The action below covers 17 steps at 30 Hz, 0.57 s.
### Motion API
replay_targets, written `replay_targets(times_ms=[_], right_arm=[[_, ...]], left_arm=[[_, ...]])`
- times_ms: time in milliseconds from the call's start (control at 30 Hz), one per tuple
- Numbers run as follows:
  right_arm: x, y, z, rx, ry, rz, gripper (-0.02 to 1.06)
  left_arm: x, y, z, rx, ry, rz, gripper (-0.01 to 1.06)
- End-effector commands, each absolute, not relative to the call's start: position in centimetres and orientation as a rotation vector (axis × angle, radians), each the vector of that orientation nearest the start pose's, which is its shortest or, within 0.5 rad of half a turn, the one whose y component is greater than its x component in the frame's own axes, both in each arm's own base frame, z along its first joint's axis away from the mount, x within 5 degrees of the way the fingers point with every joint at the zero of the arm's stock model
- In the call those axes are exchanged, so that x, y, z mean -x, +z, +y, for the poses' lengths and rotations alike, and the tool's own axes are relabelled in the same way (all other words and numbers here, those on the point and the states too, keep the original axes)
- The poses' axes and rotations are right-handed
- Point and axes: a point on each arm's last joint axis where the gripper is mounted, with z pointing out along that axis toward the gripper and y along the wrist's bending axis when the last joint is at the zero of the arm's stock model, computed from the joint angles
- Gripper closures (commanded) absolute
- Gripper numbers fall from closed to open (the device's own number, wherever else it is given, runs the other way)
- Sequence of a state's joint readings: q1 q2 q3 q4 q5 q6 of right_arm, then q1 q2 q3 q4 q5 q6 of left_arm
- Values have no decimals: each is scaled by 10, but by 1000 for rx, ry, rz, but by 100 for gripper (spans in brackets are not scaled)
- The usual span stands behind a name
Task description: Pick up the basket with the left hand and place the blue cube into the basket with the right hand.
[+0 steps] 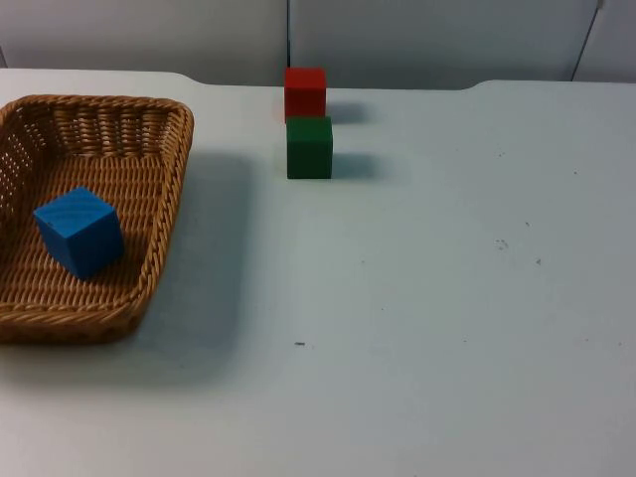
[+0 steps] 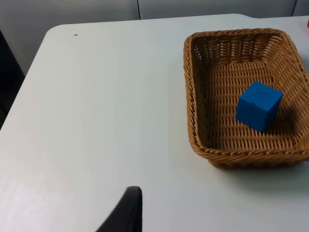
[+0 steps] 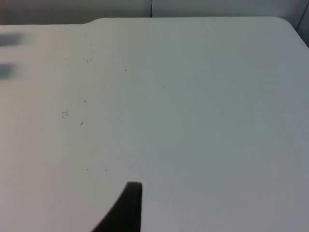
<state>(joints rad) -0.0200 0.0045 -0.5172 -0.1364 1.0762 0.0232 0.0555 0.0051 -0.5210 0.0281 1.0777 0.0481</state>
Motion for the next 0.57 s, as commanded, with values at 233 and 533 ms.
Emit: replay_targets(times_ms=[233, 533], right_arm=[[7, 279, -10, -54, -165, 2045, 0], [7, 279, -10, -54, -165, 2045, 0]], left_arm=[[7, 280, 2, 4, 96, 2046, 0], [7, 280, 2, -18, 82, 2046, 0]])
